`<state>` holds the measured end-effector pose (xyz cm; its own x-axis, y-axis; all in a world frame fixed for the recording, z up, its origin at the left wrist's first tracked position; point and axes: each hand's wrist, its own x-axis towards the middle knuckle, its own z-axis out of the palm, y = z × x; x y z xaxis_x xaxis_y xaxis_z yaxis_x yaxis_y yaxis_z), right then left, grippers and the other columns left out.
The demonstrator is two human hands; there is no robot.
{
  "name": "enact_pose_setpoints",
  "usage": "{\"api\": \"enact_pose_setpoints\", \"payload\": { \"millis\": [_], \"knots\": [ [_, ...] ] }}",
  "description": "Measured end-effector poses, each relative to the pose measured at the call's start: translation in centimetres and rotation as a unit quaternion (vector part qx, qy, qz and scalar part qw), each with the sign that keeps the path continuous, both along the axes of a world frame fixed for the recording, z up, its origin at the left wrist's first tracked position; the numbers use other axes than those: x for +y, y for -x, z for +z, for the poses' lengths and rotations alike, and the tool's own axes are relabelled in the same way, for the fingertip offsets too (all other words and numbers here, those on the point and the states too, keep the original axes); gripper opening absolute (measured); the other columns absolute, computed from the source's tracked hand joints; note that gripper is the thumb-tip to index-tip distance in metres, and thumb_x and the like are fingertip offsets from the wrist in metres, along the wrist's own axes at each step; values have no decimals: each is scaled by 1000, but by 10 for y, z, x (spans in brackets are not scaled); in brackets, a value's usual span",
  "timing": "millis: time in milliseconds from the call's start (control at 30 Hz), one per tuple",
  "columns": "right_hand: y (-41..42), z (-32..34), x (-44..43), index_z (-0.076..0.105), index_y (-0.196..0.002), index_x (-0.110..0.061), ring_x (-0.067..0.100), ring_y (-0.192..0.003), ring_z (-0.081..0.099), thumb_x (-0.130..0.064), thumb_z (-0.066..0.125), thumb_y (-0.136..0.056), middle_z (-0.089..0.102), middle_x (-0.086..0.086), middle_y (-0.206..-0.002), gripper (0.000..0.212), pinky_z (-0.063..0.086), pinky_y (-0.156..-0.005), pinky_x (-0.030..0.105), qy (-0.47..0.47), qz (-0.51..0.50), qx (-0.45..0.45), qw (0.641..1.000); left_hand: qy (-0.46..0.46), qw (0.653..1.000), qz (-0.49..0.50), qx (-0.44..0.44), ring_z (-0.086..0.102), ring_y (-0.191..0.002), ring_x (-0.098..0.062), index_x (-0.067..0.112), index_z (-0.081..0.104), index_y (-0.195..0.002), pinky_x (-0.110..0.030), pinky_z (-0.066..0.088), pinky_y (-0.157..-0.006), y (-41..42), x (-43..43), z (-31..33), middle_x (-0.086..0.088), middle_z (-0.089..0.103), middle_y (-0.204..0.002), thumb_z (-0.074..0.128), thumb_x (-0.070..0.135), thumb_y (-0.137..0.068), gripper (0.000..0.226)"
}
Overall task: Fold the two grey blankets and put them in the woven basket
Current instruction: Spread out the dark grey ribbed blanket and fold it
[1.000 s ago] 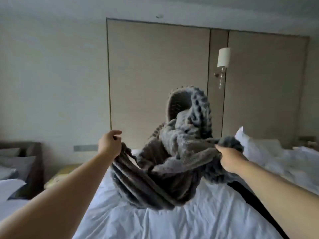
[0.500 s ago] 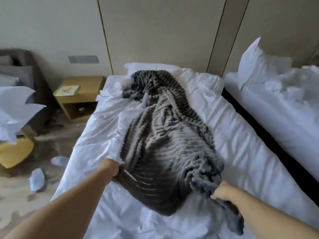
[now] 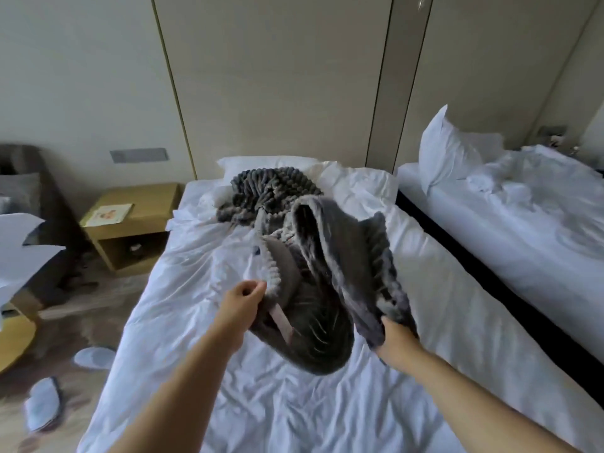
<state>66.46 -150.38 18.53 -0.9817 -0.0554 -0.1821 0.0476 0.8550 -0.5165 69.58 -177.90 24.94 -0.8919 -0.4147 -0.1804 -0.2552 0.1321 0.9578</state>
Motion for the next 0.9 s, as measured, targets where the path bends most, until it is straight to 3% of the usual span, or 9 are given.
{"api": "enact_pose_setpoints", "payload": {
  "millis": [100, 200, 333, 400, 467, 600, 700, 800, 900],
  "knots": [
    [-36, -62, 27, 66, -102, -11, 27, -108, 60, -17, 48, -92, 64, 11, -116, 21, 42, -73, 22, -101, 18, -189, 977, -118, 991, 9, -67, 63, -80, -24, 12, 68, -87, -34, 48, -75, -18, 5, -52, -11, 67, -79, 68, 11, -86, 2],
    [-52, -81, 41, 60, -109, -13, 26, -109, 57, -10, 37, -96, 57, 11, -127, 27, 45, -77, 24, -141, -42, -215, 965, -149, 982, 11, -114, 64, -74, -25, 10, 67, -96, -32, 51, -73, -27, 15, -83, -14, 69, -84, 70, 3, -80, 17],
    [-34, -52, 44, 61, -124, -25, 30, -114, 49, -13, 40, -95, 51, 9, -129, 38, 43, -94, 38, -202, -227, -33, 952, -126, 982, 14, -143, 60, -69, -28, 12, 61, -106, -33, 48, -62, -20, 19, -91, -19, 64, -84, 56, -15, -75, 41],
    [-12, -20, 41, 67, -117, -20, 36, -105, 54, -6, 42, -91, 57, 14, -119, 39, 46, -85, 40, -34, -324, 81, 942, -141, 985, 32, -90, 59, -76, -31, 9, 58, -111, -35, 47, -65, -10, 18, -80, -20, 63, -88, 45, -22, -74, 50],
    [-1, 20, 28, 70, -114, -22, 28, -94, 57, 2, 41, -84, 58, 4, -105, 48, 44, -77, 33, 130, -303, 208, 921, -221, 972, 76, 15, 59, -76, -27, 14, 60, -105, -27, 50, -62, 1, 14, -55, -13, 63, -88, 41, -24, -77, 51],
    [-6, 57, 1, 74, -104, -19, 14, -86, 56, 5, 47, -69, 48, -18, -95, 51, 41, -81, 23, 122, -118, 455, 874, -363, 919, 81, 127, 67, -70, -10, 17, 58, -108, -18, 54, -59, 28, 8, -9, -1, 71, -82, 34, -16, -89, 44],
    [-20, 3, 1, 69, -110, -4, 26, -87, 57, 5, 53, -86, 59, 5, -96, 30, 41, -78, 25, 224, -271, 212, 912, -292, 953, 21, 72, 65, -66, -4, 1, 52, -123, -14, 53, -58, 30, 12, -9, -7, 60, -89, 32, -16, -89, 43],
    [-44, -58, 5, 57, -117, -2, 30, -76, 54, -13, 55, -95, 55, 13, -88, 24, 46, -64, 32, 402, -444, -118, 792, -319, 948, 15, -2, 62, -77, -18, 10, 58, -119, -29, 50, -69, 25, 12, -25, -7, 63, -90, 26, -18, -88, 53],
    [-57, -83, 19, 49, -123, 0, 47, -94, 56, -7, 49, -98, 55, 21, -100, 26, 47, -63, 34, 463, -491, -160, 721, -267, 959, 14, -94, 58, -84, -23, 10, 62, -118, -35, 45, -74, 22, 4, -43, -11, 64, -99, 28, -16, -89, 52]
  ]
}}
